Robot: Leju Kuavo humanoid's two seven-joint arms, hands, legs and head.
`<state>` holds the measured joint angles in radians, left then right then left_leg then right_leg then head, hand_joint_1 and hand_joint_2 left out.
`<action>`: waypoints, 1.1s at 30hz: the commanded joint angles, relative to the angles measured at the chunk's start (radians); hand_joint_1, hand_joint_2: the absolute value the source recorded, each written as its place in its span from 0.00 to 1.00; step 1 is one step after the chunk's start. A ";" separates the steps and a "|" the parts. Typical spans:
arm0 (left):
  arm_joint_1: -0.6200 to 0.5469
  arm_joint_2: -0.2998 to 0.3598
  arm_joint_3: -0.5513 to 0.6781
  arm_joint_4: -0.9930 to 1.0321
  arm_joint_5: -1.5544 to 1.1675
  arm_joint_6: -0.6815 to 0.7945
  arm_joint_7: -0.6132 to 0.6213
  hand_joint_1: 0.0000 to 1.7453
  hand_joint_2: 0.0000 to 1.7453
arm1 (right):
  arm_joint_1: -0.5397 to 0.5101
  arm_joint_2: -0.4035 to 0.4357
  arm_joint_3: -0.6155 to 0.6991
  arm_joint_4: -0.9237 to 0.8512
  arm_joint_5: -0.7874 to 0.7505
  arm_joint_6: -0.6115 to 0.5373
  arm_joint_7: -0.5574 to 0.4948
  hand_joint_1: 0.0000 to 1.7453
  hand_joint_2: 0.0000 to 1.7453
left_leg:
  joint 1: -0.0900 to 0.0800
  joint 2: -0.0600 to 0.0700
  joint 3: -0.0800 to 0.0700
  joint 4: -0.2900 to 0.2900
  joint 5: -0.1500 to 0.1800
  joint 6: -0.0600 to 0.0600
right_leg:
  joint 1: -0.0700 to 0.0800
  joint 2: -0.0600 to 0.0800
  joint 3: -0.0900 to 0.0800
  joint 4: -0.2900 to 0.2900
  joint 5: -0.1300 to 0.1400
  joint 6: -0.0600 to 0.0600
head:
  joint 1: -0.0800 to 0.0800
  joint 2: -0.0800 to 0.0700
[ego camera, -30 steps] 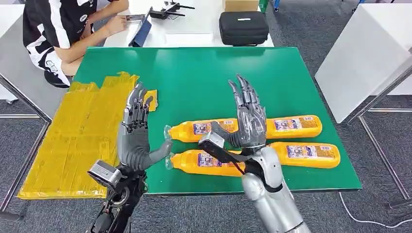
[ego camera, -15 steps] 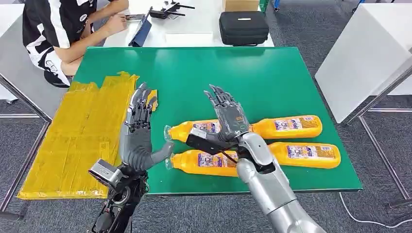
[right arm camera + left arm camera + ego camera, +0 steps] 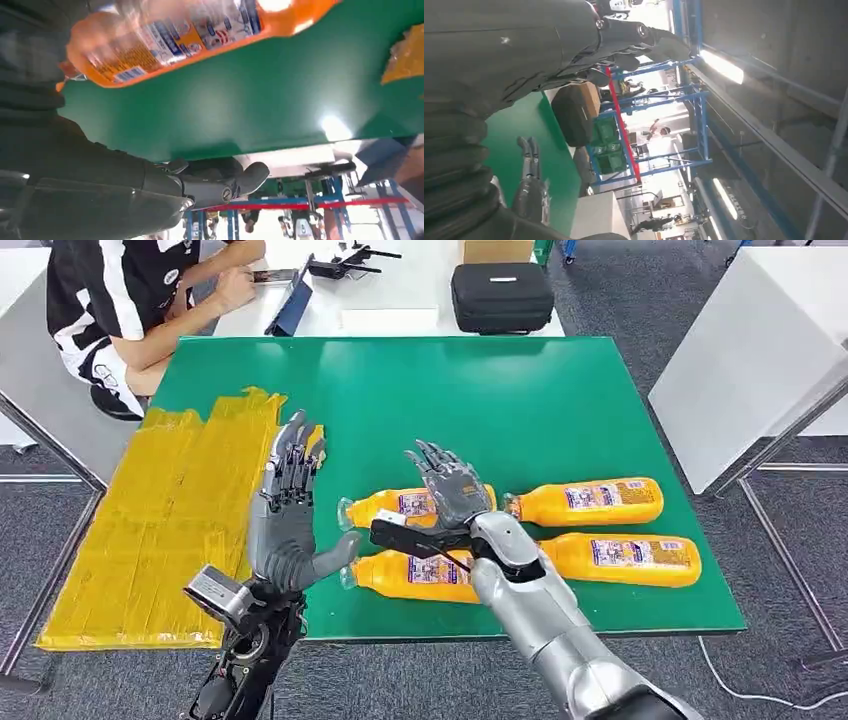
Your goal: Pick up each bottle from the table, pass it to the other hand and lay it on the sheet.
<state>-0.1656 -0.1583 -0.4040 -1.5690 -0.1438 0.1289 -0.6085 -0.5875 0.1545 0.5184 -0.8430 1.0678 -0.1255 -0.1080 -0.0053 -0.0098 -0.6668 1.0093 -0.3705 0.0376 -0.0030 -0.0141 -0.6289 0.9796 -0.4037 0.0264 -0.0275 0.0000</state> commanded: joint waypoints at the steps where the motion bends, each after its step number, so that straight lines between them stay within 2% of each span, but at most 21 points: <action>1: -0.038 0.007 0.002 0.063 0.005 -0.008 0.008 0.00 1.00 | -0.080 -0.011 0.025 0.180 0.025 -0.012 0.048 0.00 1.00 | 0.001 0.000 0.007 0.001 -0.003 -0.003 | 0.001 0.001 0.008 0.000 -0.003 0.000 | 0.000 0.000; 3: -0.038 0.007 0.002 0.064 0.006 -0.008 0.009 0.00 1.00 | -0.090 -0.014 0.012 0.212 0.030 -0.017 0.052 0.00 1.00 | 0.000 0.000 0.003 0.000 -0.001 -0.001 | 0.000 0.000 0.003 -0.001 -0.001 0.000 | 0.000 0.000; 8: -0.034 0.004 0.008 0.070 0.013 -0.016 0.013 0.00 1.00 | -0.105 -0.025 -0.013 0.271 0.046 -0.043 0.067 0.00 1.00 | 0.000 0.000 0.005 0.000 -0.002 -0.002 | 0.000 0.000 0.006 0.000 -0.002 0.000 | 0.000 0.000; 12: -0.034 0.004 0.008 0.070 0.013 -0.016 0.013 0.00 1.00 | -0.105 -0.025 -0.013 0.271 0.046 -0.043 0.067 0.00 1.00 | 0.000 0.000 0.003 0.000 -0.001 -0.001 | 0.000 0.000 0.003 -0.001 -0.001 0.000 | 0.000 0.000; 14: -0.034 0.004 0.008 0.070 0.013 -0.016 0.013 0.00 1.00 | -0.105 -0.025 -0.013 0.271 0.046 -0.043 0.067 0.00 1.00 | 0.000 0.001 0.007 0.001 -0.003 -0.003 | 0.000 0.001 0.007 0.000 -0.003 0.000 | 0.000 0.000; 16: -0.034 0.004 0.008 0.070 0.013 -0.016 0.013 0.00 1.00 | -0.105 -0.025 -0.013 0.271 0.046 -0.043 0.067 0.00 1.00 | 0.000 0.000 0.003 0.000 -0.001 -0.001 | 0.000 0.000 0.003 0.000 -0.001 0.000 | 0.000 0.000; 17: -0.034 0.004 0.008 0.070 0.013 -0.016 0.013 0.00 1.00 | -0.105 -0.025 -0.013 0.271 0.046 -0.043 0.067 0.00 1.00 | 0.001 0.001 0.009 0.001 -0.005 -0.003 | 0.000 0.001 0.010 0.001 -0.005 0.000 | 0.000 0.000; 18: -0.034 0.004 0.008 0.070 0.013 -0.016 0.013 0.00 1.00 | -0.105 -0.025 -0.013 0.271 0.046 -0.043 0.067 0.00 1.00 | 0.000 0.000 0.004 0.000 -0.002 -0.002 | 0.000 0.000 0.004 0.000 -0.002 0.000 | 0.000 0.000; 27: -0.034 0.004 0.008 0.070 0.013 -0.016 0.013 0.00 1.00 | -0.105 -0.025 -0.013 0.271 0.046 -0.043 0.067 0.00 1.00 | 0.000 0.000 0.003 0.000 -0.001 -0.001 | 0.000 0.000 0.003 0.000 -0.001 0.000 | 0.000 0.000; 29: -0.034 0.004 0.008 0.070 0.013 -0.016 0.013 0.00 1.00 | -0.105 -0.025 -0.013 0.271 0.046 -0.043 0.067 0.00 1.00 | 0.001 0.001 0.008 0.001 -0.004 -0.003 | 0.000 0.001 0.008 0.001 -0.004 0.000 | 0.000 0.000; 30: -0.034 0.004 0.008 0.070 0.013 -0.016 0.013 0.00 1.00 | -0.105 -0.025 -0.013 0.271 0.046 -0.043 0.067 0.00 1.00 | 0.000 0.000 0.003 0.000 -0.001 -0.001 | 0.000 0.000 0.003 0.000 -0.001 0.000 | 0.000 0.000; 33: -0.034 0.004 0.008 0.070 0.013 -0.016 0.013 0.00 1.00 | -0.105 -0.025 -0.013 0.271 0.046 -0.043 0.067 0.00 1.00 | 0.000 0.000 0.003 0.000 -0.001 -0.001 | 0.000 0.000 0.003 0.000 -0.001 0.000 | 0.000 0.000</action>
<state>-0.1661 -0.1610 -0.4040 -1.5549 -0.1320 0.1137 -0.6004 -0.6414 0.1354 0.5070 -0.6393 1.1128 -0.1671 -0.0420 -0.0053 -0.0097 -0.6667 1.0094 -0.3705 0.0376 -0.0030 -0.0141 -0.6290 0.9795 -0.4036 0.0266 -0.0275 0.0000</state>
